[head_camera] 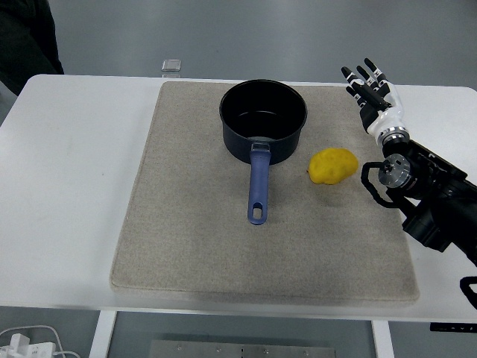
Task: Put the potato in the blue pot
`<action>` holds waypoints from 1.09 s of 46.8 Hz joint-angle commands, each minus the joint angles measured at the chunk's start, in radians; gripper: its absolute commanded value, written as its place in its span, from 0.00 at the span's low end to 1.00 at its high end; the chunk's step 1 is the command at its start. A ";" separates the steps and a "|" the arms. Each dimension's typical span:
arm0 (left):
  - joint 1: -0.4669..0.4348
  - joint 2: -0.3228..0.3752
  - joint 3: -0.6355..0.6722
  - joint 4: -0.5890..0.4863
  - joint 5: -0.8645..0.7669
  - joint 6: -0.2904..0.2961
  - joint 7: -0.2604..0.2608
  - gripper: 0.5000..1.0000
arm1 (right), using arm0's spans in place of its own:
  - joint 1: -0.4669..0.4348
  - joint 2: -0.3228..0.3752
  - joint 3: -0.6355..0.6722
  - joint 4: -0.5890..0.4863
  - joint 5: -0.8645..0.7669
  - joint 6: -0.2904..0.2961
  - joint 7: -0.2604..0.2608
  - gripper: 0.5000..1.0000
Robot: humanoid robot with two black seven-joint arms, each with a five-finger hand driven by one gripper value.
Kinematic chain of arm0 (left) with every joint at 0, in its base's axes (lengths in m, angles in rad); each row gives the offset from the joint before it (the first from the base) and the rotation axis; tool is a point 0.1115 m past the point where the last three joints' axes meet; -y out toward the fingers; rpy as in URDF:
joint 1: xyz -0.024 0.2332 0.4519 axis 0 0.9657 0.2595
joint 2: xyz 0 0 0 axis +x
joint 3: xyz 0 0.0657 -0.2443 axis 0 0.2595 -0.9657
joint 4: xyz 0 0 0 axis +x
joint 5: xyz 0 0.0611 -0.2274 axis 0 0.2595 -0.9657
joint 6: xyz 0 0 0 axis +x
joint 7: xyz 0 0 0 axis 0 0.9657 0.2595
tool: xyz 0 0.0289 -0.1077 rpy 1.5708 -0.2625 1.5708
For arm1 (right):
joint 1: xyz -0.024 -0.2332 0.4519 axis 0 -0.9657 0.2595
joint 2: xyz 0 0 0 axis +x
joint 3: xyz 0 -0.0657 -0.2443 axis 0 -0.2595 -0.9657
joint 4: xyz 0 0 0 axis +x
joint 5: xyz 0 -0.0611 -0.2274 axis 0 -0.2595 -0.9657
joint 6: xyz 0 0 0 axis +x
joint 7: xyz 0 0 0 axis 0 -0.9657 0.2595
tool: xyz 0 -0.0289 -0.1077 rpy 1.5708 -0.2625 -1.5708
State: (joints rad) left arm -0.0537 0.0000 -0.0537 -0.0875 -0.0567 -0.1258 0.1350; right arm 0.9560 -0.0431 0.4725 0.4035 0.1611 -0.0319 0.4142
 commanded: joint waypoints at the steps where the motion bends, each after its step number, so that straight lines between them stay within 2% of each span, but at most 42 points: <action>1: 0.000 0.000 -0.002 0.000 0.000 0.000 0.000 1.00 | 0.000 0.000 0.000 0.000 0.000 0.000 0.000 0.80; 23: 0.000 0.000 0.000 0.000 0.000 0.000 0.000 1.00 | -0.002 0.006 -0.003 0.001 -0.002 0.003 0.000 0.80; 30: 0.000 0.000 0.000 0.000 0.000 0.000 0.000 1.00 | -0.003 -0.012 -0.005 0.018 -0.014 0.044 -0.002 0.80; 38: -0.001 0.000 0.000 -0.001 0.000 0.000 0.000 1.00 | -0.020 -0.093 -0.006 0.113 -0.052 0.072 -0.002 0.80; 51: -0.003 0.000 0.000 -0.001 0.000 0.000 0.000 1.00 | -0.108 -0.351 -0.014 0.455 -0.233 0.084 0.000 0.80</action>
State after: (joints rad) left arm -0.0553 0.0000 -0.0536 -0.0884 -0.0566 -0.1258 0.1351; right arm 0.8680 -0.3447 0.4599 0.7943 -0.0242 0.0514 0.4120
